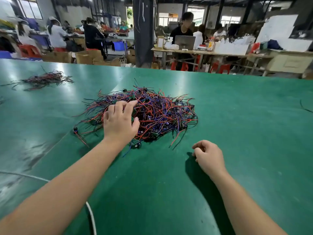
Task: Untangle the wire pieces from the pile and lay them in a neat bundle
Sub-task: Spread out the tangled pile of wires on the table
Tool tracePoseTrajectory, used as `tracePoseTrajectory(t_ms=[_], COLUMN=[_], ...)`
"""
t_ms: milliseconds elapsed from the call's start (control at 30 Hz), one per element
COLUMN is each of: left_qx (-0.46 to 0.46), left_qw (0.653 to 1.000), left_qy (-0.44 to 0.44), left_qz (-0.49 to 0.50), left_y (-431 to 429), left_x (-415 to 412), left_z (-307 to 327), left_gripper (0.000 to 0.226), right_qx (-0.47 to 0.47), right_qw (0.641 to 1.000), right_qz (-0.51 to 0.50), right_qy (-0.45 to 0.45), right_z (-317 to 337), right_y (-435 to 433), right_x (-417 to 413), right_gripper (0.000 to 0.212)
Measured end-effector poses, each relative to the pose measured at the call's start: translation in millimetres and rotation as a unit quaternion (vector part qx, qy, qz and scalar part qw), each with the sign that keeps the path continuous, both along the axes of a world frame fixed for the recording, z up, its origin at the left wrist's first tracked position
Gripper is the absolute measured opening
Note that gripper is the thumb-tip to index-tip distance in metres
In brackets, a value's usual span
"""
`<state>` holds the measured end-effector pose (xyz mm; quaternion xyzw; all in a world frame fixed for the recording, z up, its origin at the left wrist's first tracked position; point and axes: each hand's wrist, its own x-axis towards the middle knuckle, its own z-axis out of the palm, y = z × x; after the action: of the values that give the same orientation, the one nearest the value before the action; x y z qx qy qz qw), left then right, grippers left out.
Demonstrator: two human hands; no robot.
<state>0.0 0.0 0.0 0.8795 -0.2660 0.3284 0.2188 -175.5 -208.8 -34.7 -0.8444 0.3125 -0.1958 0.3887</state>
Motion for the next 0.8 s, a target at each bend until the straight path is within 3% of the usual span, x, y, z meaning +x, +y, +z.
tracePoseTrajectory(t_ms=[100, 200, 267, 467, 567, 667, 800], left_qx=[0.080, 0.151, 0.151, -0.004, -0.150, -0.325, -0.275], left_qw=[0.992, 0.978, 0.975, 0.958, 0.957, 0.924, 0.930], left_qy=[0.057, 0.088, 0.105, 0.274, 0.244, 0.198, 0.238], left_qz=[0.082, 0.117, 0.122, 0.083, 0.041, -0.046, -0.045], left_y=[-18, -23, -22, -20, -19, -24, -28], left_x=[18, 29, 34, 38, 33, 24, 22], left_z=[12, 19, 25, 57, 69, 84, 96], left_gripper=[0.054, 0.035, 0.030, 0.022, 0.018, 0.016, 0.016], right_qx=[0.003, 0.007, 0.009, 0.037, 0.049, 0.061, 0.072], right_qw=[1.000, 1.000, 1.000, 0.999, 0.998, 0.997, 0.996], right_qz=[-0.012, -0.015, -0.015, -0.006, -0.001, 0.005, 0.009], right_qy=[-0.007, -0.012, -0.024, -0.033, -0.035, -0.039, -0.044], right_z=[-1, -5, -5, -5, -6, -7, -7], right_y=[-2, -2, -2, -5, -7, -8, -8], right_x=[1, 2, 2, 1, 1, 1, 0], right_gripper=[0.021, 0.021, 0.022, 0.023, 0.024, 0.025, 0.025])
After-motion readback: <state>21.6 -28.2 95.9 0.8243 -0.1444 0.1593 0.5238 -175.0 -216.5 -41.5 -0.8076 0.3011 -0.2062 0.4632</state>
